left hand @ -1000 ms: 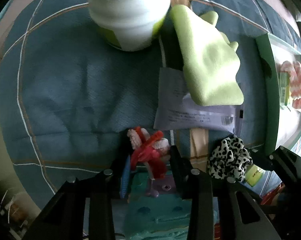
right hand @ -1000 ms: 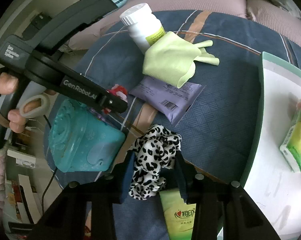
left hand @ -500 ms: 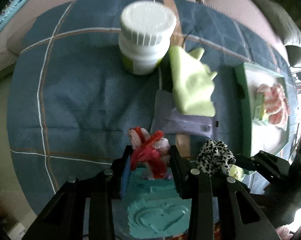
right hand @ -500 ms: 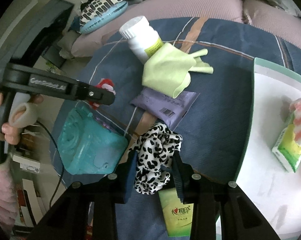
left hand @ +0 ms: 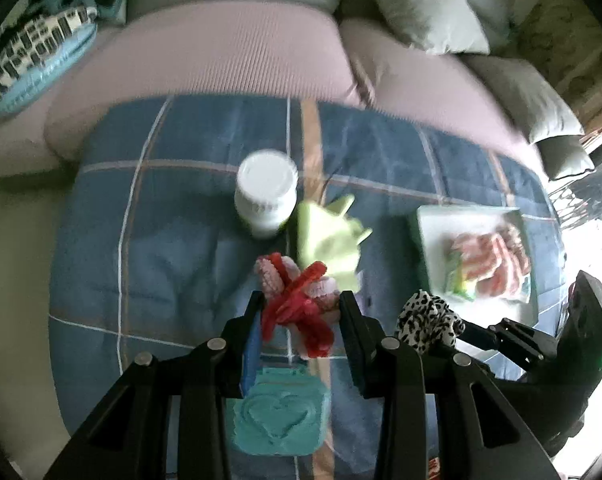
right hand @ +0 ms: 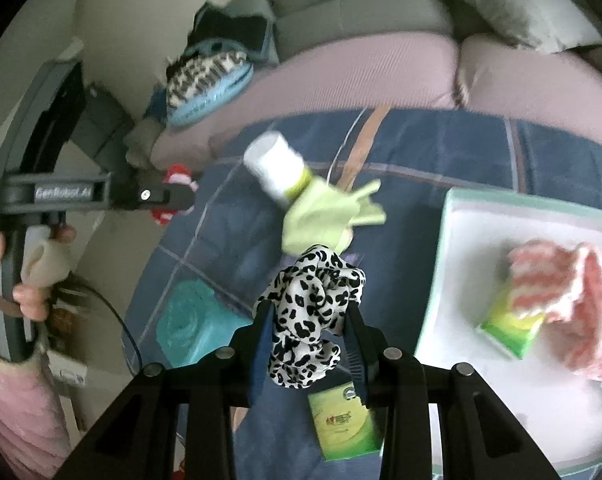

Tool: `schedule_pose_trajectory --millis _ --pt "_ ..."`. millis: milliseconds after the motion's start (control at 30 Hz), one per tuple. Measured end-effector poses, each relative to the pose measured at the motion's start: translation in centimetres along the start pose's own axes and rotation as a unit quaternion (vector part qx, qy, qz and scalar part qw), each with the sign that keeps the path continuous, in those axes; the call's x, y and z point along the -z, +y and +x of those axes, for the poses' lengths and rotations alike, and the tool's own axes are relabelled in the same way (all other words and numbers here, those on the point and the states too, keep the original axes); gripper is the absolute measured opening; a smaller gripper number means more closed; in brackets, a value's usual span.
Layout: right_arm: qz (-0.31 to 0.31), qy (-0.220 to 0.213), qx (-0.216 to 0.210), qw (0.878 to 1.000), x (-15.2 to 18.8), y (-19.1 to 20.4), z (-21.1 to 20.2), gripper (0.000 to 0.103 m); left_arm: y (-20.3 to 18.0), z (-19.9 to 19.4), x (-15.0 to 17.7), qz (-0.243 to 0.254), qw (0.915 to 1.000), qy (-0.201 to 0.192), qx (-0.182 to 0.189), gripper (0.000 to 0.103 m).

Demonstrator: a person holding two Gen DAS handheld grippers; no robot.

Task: Organize soft objects
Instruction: 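Carry the red hair tie and leopard scrunchie over the tray with both tools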

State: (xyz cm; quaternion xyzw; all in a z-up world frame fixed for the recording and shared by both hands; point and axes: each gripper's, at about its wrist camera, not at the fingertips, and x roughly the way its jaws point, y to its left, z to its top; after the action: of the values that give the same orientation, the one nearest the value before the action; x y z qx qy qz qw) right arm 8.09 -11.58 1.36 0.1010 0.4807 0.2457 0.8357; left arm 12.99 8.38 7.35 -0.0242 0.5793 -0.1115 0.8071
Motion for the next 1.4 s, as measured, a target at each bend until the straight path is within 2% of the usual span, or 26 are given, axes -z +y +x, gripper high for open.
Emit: schedule_pose_trajectory --millis 300,500,667,900,1133,1400 --pt "0.033 -0.078 0.024 0.996 -1.1 -2.6 -6.0 0.036 -4.4 -3.1 -0.1 0.014 0.9976 -0.068 0.008 0.038" --pt "0.086 -0.128 0.054 0.987 -0.8 -6.8 -10.1 0.036 -8.5 -3.7 -0.1 0.037 0.9955 -0.082 0.032 0.038" --pt "0.143 -0.164 0.087 0.972 0.3 -11.3 -13.8 0.036 -11.8 -3.1 -0.4 0.052 0.994 -0.082 0.05 0.038" --pt "0.193 -0.202 0.144 0.949 2.5 -15.3 -18.5 0.036 -16.3 -2.4 -0.3 0.072 0.9917 -0.085 0.064 0.038" --pt "0.211 -0.209 0.192 0.935 4.1 -17.3 -21.4 0.036 -19.7 -0.5 0.3 0.084 0.991 -0.075 0.072 0.038" --pt "0.218 -0.188 0.212 0.934 4.7 -18.5 -21.2 0.036 -22.1 3.1 1.5 0.088 0.9925 -0.042 0.074 0.038"
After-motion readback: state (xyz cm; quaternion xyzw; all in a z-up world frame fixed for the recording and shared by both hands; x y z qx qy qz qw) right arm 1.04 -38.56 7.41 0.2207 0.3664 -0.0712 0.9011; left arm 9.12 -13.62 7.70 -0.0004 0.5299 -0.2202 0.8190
